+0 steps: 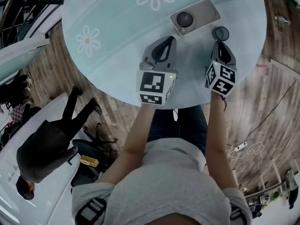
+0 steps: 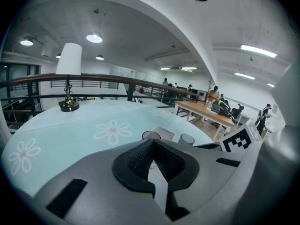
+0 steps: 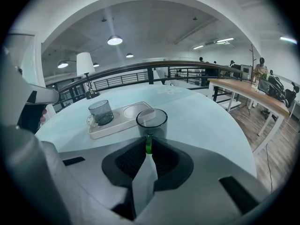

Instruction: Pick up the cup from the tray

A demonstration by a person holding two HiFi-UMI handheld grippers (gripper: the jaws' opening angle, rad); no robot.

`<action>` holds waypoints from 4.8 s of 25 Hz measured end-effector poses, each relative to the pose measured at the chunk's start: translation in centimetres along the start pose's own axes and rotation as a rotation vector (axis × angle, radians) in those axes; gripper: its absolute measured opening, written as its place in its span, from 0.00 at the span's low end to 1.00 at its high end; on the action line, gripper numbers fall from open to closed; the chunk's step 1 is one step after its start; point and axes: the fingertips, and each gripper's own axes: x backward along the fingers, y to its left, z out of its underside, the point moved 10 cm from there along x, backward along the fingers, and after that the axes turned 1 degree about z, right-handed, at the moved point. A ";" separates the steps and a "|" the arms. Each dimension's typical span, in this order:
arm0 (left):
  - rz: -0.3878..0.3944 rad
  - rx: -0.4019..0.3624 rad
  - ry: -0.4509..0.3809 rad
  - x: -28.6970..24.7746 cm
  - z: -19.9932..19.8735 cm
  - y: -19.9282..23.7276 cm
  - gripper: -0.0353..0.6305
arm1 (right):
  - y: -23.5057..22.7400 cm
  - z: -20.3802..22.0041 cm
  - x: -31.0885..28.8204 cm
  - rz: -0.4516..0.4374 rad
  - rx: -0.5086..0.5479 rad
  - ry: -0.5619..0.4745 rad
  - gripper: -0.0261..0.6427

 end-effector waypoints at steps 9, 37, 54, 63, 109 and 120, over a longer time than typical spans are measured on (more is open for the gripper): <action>0.006 -0.007 0.002 0.2 -0.1 -0.6 0.06 | -0.1 -0.2 0.3 0.005 -0.015 -0.012 0.10; -0.014 0.018 0.004 -1.2 0.3 -1.6 0.06 | 2.9 -2.6 6.0 -0.047 -0.087 -0.168 0.17; -0.063 0.133 0.124 -6.7 3.2 -2.2 0.26 | 1.4 -2.1 5.5 -0.039 -0.110 -0.152 0.17; -0.086 0.118 0.150 -8.3 3.6 -1.8 0.26 | 0.8 -1.8 4.7 -0.048 -0.118 -0.134 0.17; -0.031 -0.037 0.015 -4.9 1.0 -1.9 0.12 | 2.3 -1.7 7.0 -0.032 -0.137 -0.177 0.05; 0.079 -0.097 0.007 -3.3 1.3 -5.3 0.12 | 1.7 -1.0 9.2 0.017 -0.156 -0.197 0.05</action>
